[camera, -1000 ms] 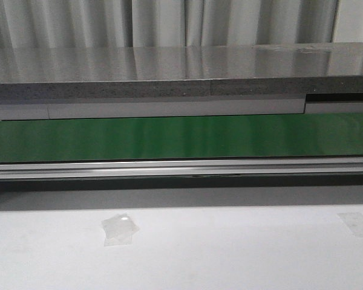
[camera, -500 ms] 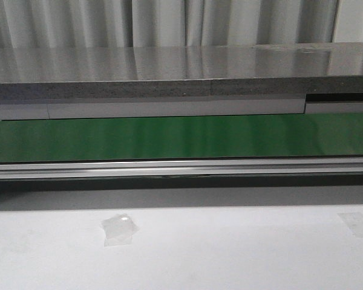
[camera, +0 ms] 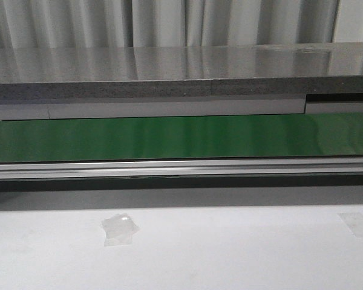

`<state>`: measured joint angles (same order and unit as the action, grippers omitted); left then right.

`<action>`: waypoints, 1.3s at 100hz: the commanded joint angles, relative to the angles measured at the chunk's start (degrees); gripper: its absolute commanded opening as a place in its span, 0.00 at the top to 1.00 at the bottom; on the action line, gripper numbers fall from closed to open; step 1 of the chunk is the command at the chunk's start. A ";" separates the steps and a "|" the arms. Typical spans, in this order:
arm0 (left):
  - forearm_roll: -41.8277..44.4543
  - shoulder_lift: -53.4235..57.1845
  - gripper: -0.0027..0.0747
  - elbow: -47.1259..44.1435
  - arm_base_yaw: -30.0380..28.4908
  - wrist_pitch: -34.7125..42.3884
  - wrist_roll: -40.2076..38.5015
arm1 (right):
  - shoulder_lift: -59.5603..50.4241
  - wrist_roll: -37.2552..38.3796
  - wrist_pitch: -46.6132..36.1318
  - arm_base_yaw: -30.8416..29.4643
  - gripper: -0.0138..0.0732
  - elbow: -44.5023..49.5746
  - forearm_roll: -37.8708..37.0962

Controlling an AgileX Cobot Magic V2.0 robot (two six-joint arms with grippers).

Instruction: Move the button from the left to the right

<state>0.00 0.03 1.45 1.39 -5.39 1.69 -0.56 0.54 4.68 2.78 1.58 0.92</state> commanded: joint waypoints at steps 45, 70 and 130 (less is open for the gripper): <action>0.33 2.15 0.99 -4.03 -0.18 10.50 -0.57 | -1.16 0.00 -5.09 0.04 0.92 -0.87 -0.57; 0.00 2.15 0.99 -4.03 -0.18 10.53 -0.57 | -1.16 0.00 -5.09 0.04 0.92 -0.87 -0.57; 0.00 2.15 0.99 -4.03 -0.18 10.53 -0.57 | -1.16 0.00 -5.09 0.04 0.92 -0.87 -0.57</action>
<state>0.30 0.19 0.10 1.26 0.38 1.69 -0.64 0.54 4.68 2.78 1.58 0.92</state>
